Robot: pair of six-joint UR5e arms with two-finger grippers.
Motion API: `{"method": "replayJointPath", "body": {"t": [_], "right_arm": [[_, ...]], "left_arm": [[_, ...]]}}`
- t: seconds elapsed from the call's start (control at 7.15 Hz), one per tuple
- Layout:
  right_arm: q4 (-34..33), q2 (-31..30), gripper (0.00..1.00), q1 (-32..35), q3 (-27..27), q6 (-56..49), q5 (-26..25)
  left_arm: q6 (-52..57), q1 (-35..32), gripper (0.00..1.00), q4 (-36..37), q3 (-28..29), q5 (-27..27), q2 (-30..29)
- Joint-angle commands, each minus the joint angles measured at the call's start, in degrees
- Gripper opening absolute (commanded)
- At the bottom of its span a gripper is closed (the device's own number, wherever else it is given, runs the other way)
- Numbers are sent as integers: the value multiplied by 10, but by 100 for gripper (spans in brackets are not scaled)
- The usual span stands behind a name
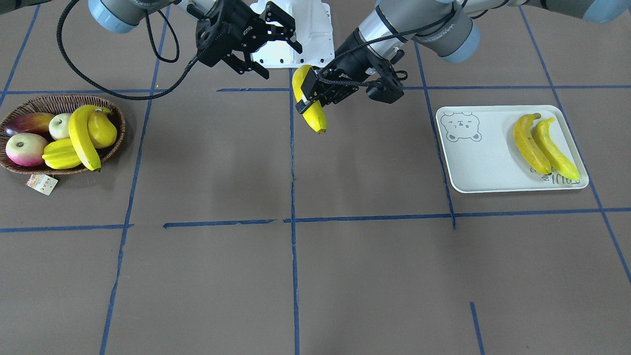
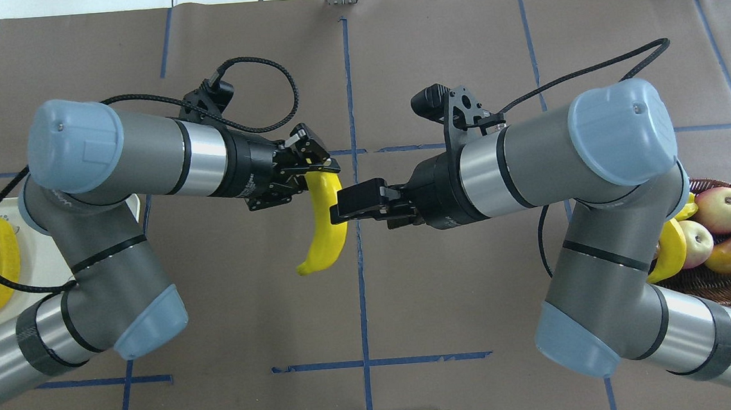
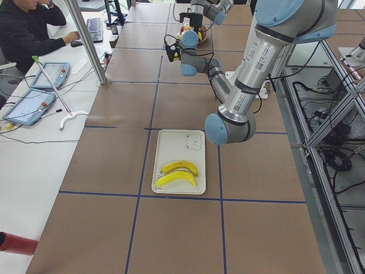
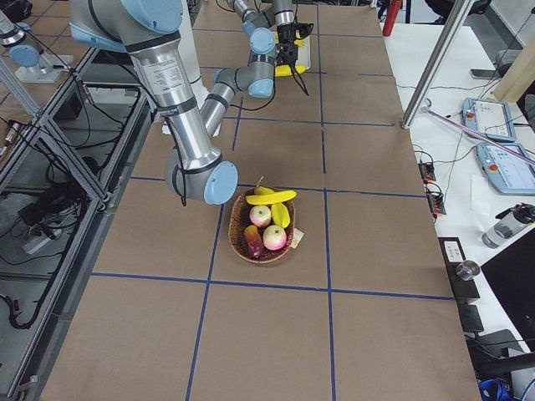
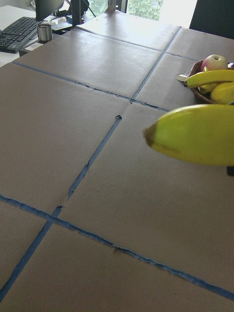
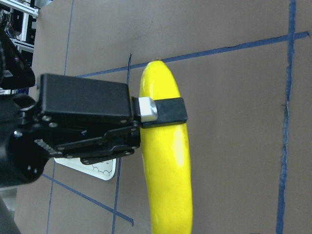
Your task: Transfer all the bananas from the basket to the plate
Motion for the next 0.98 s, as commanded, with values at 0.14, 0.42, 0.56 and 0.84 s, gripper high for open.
{"method": "replayJointPath", "body": {"t": [0.14,0.42,0.56,0.84], "right_arm": [[-2,-22,100,20,6,1,0],[-7,-47,100,36,11,1,-12],[-7,-50,100,35,8,0,-23],[-9,-51,100,35,5,0,-26]], "left_arm": [[102,-113,0,91,-22,-66,128],[168,-145,0,90,-30,-60,262],[224,-146,0,86,-30,-59,312],[238,-143,0,86,6,-19,327]]}}
